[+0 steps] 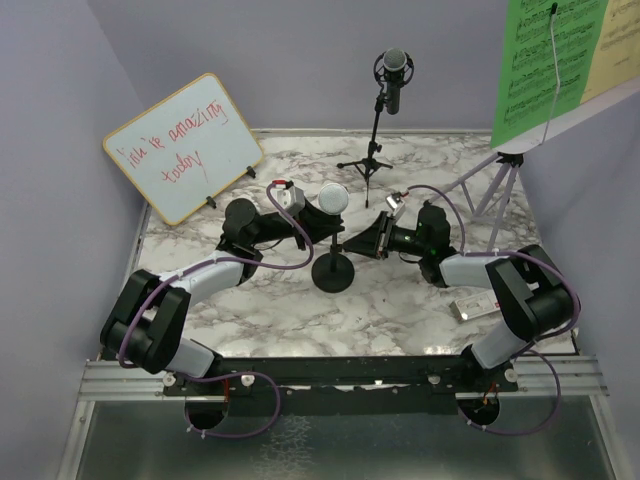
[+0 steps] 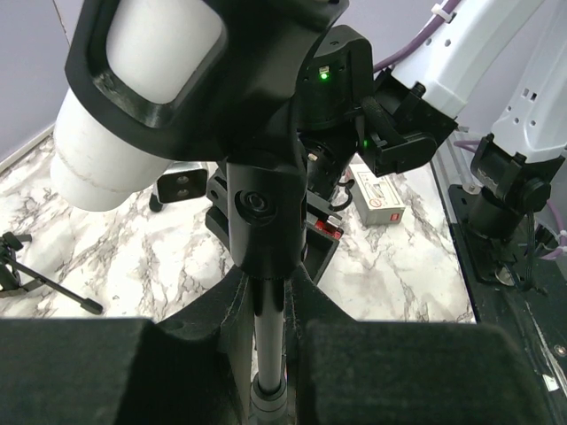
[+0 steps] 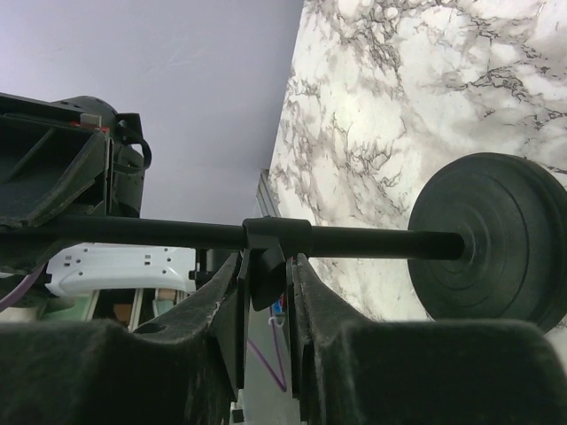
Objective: Pack up the instrument practice props
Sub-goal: Unscrew the knob on the microphone stand.
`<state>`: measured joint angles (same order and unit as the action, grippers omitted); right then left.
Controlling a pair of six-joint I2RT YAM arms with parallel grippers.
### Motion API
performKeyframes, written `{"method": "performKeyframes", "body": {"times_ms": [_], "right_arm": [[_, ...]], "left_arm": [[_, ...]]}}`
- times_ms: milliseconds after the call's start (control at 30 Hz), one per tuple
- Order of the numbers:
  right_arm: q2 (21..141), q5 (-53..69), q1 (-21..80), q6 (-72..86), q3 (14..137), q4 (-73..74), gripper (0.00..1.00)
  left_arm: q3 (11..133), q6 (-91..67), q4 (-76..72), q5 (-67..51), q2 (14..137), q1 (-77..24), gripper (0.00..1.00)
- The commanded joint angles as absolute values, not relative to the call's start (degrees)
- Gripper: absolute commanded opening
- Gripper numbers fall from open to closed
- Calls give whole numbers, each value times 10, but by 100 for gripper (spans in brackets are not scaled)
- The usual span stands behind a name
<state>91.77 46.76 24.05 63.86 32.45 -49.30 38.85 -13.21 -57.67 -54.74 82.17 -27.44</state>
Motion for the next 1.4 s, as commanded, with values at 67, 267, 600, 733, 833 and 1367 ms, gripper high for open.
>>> {"method": "performKeyframes", "body": {"times_ms": [67,267,600,733,833,1367], "right_arm": [[935,493,247,618,336,-513,8],[947,520,247,499,352,-501,0],[937,474,274,160,386,-363,0],[921,388,325,11,390,-308,0],[905,313,362,-61,366,-320,0],[926,-191,590,-419,339,-427,0]], "left_arm": [[379,-135,-581,-570,808,-273,0],[379,-147,-581,-564,810,-269,0],[388,-183,-581,-561,826,-255,0],[390,-188,-581,-572,832,-250,0],[390,-191,-581,-586,831,-242,0],[370,-192,-581,-627,831,-210,0]]}}
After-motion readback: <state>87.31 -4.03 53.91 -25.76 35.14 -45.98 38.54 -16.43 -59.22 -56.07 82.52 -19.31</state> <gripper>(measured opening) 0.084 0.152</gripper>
